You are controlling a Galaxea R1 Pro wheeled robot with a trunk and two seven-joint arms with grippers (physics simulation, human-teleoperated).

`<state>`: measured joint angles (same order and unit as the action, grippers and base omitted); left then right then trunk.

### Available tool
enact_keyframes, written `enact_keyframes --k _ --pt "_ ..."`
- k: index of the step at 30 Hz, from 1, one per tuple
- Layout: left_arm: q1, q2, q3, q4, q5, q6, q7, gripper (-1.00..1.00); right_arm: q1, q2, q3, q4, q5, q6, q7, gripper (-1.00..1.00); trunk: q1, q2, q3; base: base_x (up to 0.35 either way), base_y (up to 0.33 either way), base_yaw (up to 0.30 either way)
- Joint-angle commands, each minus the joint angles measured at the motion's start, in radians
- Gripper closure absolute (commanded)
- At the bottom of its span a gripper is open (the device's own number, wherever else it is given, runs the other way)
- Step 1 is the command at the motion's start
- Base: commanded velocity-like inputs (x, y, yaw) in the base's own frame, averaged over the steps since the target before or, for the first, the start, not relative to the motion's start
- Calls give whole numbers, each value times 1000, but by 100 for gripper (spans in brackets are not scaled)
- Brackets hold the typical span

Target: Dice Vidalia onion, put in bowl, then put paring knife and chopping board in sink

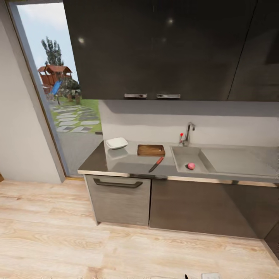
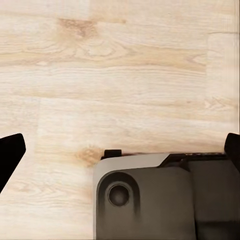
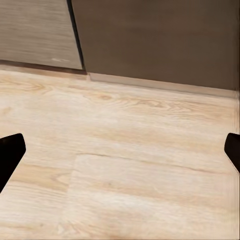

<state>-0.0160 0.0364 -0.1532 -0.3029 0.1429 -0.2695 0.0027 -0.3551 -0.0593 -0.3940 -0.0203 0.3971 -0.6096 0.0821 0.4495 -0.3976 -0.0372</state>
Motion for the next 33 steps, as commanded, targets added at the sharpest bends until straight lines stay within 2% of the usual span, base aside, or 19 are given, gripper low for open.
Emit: enact_keyframes --k 1,11,19,33 --pt "-1 1 -8 1 10 -3 0 -100 -1 0 -9 0 0 -2 9 -100 1 -2 -2 -75 -298 -2" --pt "-1 4 -6 1 10 -3 0 -100 -1 1 -8 0 0 -2 8 -100 1 -2 -1 -38 -309 -17" --pt "-1 12 -6 -2 10 -4 -1 -100 -1 0 -8 0 0 -2 10 -100 1 -2 5 158 -283 -195" --pt "-1 17 -5 -4 10 -4 0 -100 -1 -1 -8 0 0 -2 10 -100 1 -2 21 23 -37 -214"
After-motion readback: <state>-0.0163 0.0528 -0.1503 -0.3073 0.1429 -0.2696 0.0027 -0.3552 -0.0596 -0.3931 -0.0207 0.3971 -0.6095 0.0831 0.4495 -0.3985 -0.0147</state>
